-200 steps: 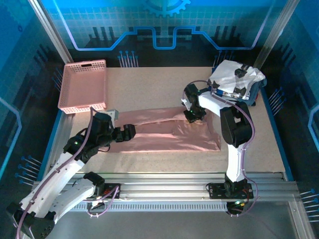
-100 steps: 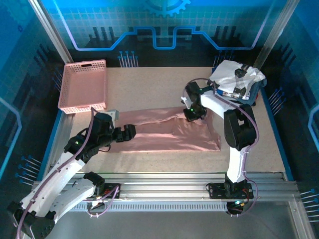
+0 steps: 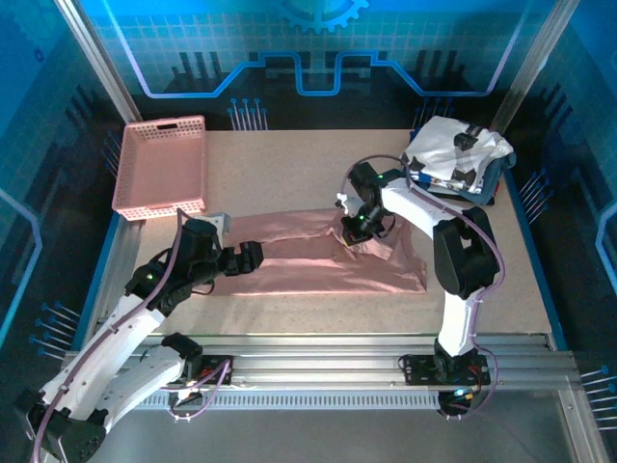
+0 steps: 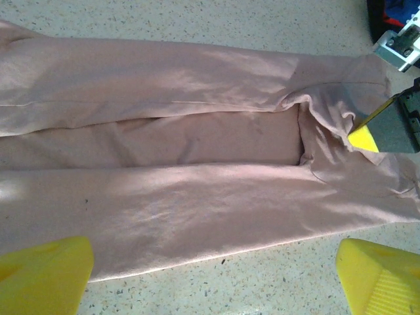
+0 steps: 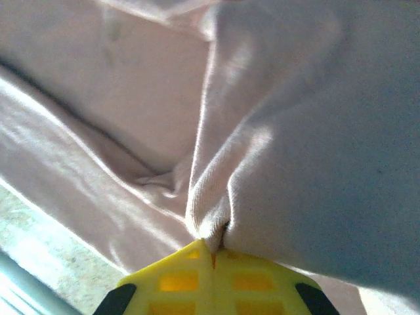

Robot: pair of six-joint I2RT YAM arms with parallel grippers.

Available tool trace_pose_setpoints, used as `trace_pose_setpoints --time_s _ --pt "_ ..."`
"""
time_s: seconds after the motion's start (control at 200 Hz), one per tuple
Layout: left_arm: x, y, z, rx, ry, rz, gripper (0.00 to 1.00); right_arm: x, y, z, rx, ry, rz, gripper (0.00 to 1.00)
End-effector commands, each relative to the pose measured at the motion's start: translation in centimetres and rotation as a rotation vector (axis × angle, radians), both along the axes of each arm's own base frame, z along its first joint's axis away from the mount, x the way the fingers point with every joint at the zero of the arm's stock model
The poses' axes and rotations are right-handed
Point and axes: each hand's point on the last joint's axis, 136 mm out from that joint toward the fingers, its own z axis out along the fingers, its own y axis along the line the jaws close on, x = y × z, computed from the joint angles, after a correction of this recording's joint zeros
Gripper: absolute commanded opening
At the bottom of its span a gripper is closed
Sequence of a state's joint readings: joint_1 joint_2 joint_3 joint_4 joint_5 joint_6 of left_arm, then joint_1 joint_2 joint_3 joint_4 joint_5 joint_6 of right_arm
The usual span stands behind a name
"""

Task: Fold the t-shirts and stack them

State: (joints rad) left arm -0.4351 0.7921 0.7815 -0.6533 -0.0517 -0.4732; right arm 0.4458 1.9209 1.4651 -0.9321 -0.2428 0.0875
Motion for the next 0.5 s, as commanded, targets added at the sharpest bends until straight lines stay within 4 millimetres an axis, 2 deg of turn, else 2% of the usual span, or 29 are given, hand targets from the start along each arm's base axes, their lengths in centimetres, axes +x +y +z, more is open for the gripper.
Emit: trace_pose_setpoints --time_s 0.0,0.255,0.495 --pt "-0.3 -0.5 -0.5 -0.027 0.020 -0.008 0.96 -2.7 1.5 -0.1 0.046 0.120 0.011 0.00" --pt "-0.5 -0.5 -0.6 -0.029 0.024 -0.009 0.97 -4.2 2.4 0.0 0.054 0.164 0.052 0.00" --pt "-0.6 -0.5 -0.6 -0.034 0.024 -0.009 0.96 -5.1 2.0 -0.1 0.031 0.191 0.074 0.00"
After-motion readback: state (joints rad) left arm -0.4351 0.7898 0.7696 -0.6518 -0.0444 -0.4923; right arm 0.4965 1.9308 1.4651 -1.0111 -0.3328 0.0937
